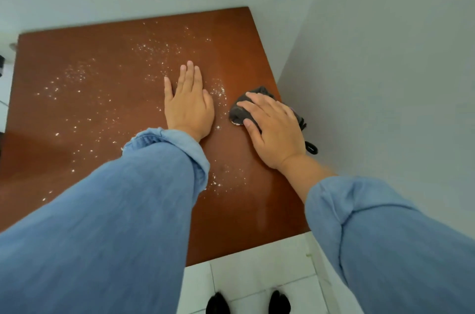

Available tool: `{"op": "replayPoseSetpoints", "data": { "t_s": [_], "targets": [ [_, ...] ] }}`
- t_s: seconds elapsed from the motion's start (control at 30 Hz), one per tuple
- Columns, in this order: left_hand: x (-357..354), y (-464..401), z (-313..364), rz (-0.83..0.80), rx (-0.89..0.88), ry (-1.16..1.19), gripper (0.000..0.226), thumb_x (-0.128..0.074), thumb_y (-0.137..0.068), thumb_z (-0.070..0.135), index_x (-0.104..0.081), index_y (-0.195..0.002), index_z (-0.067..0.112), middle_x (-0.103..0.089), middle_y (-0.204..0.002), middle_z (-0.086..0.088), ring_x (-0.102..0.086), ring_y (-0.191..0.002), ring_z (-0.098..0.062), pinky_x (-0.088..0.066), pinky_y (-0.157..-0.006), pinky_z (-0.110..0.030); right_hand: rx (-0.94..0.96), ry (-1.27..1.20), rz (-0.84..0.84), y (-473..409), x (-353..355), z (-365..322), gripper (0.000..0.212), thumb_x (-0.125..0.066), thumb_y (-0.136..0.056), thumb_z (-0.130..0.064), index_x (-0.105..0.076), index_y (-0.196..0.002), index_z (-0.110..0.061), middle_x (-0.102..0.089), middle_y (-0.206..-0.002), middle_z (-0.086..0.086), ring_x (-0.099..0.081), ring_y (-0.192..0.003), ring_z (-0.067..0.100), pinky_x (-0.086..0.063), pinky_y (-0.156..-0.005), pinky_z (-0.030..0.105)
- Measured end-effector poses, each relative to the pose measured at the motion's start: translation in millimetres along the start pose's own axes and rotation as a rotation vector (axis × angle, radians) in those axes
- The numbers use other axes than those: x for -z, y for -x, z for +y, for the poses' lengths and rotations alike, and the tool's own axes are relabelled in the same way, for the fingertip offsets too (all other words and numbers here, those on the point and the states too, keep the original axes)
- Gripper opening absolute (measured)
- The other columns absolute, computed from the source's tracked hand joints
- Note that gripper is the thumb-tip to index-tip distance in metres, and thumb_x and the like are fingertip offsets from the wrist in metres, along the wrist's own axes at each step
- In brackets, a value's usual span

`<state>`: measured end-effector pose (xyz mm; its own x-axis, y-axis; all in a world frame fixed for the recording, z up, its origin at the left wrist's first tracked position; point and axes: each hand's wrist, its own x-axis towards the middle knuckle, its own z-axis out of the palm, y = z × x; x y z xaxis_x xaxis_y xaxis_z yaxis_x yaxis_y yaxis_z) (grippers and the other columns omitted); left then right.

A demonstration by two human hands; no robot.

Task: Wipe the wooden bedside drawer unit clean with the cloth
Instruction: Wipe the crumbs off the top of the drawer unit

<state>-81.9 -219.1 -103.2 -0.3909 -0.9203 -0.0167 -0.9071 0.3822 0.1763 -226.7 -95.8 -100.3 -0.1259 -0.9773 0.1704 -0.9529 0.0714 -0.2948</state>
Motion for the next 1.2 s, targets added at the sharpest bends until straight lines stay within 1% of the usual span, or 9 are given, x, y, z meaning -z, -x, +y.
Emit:
{"op": "replayPoseSetpoints", "data": {
  "t_s": [0.17,0.33,0.5,0.63,0.77,0.97,1.2],
  "targets": [
    [9.6,61.0,-7.8,-0.008,0.035,0.032,0.055,-0.019,-0.098,0.024,-0.010,-0.151,0.010,-0.004,-0.160,-0.002,0.000,-0.147,-0.014,0.004,-0.119,-0.041,-0.016,0.005,-0.017,-0.6,-1.1,1.4,0.038,-0.034,-0.097,-0.036,-0.045,-0.133,-0.032,-0.042,-0.145,-0.009,-0.036,-0.135,0.014,-0.028,-0.112,0.039],
    [6.1,110.8,-10.6,-0.035,0.023,0.007,0.056,-0.019,-0.098,0.025,-0.006,-0.151,0.012,-0.001,-0.160,-0.001,0.003,-0.147,-0.013,0.002,-0.119,-0.040,-0.004,0.003,-0.003,-0.6,-0.4,-0.8,0.038,-0.033,-0.097,-0.036,-0.045,-0.133,-0.032,-0.042,-0.145,-0.008,-0.036,-0.135,0.014,-0.027,-0.111,0.039],
    [-2.1,109.9,-13.7,0.047,0.018,0.017,0.056,-0.022,-0.098,0.024,-0.010,-0.151,0.013,-0.006,-0.160,0.001,-0.002,-0.146,-0.011,-0.001,-0.119,-0.040,0.017,-0.024,0.018,-4.0,-1.2,0.4,0.038,-0.036,-0.097,-0.035,-0.046,-0.133,-0.030,-0.045,-0.144,-0.006,-0.038,-0.135,0.015,-0.026,-0.110,0.039],
    [-3.6,109.5,-13.6,0.067,0.011,0.038,0.056,-0.023,-0.097,0.023,-0.012,-0.151,0.013,-0.008,-0.160,0.001,-0.003,-0.146,-0.011,-0.001,-0.119,-0.039,0.033,-0.063,0.019,3.8,0.6,-1.3,0.038,-0.041,-0.096,-0.032,-0.049,-0.133,-0.027,-0.047,-0.142,-0.006,-0.040,-0.133,0.015,-0.028,-0.109,0.035],
    [-4.0,109.5,-13.8,0.068,0.005,0.033,0.055,-0.022,-0.097,0.023,-0.012,-0.151,0.012,-0.008,-0.160,0.000,-0.004,-0.146,-0.013,-0.002,-0.119,-0.040,0.060,-0.092,0.013,41.4,2.7,-12.3,0.038,-0.045,-0.095,-0.031,-0.051,-0.132,-0.026,-0.049,-0.141,-0.006,-0.041,-0.132,0.014,-0.029,-0.109,0.034],
    [-2.9,111.7,-11.9,0.062,0.001,0.035,0.055,-0.021,-0.097,0.023,-0.013,-0.151,0.011,-0.008,-0.160,0.000,-0.004,-0.147,-0.013,-0.002,-0.119,-0.041,0.051,-0.113,0.062,101.5,2.8,-34.4,0.037,-0.049,-0.092,-0.030,-0.053,-0.129,-0.026,-0.052,-0.138,-0.006,-0.044,-0.129,0.014,-0.031,-0.106,0.031],
    [-2.5,112.9,-13.3,0.048,-0.005,0.001,0.055,-0.019,-0.098,0.024,-0.011,-0.151,0.010,-0.006,-0.160,-0.001,-0.003,-0.147,-0.015,-0.002,-0.119,-0.042,0.033,-0.203,0.126,145.7,1.8,-50.1,0.036,-0.057,-0.088,-0.023,-0.059,-0.124,-0.024,-0.058,-0.132,-0.005,-0.051,-0.122,0.016,-0.035,-0.103,0.032]
  ]
}}
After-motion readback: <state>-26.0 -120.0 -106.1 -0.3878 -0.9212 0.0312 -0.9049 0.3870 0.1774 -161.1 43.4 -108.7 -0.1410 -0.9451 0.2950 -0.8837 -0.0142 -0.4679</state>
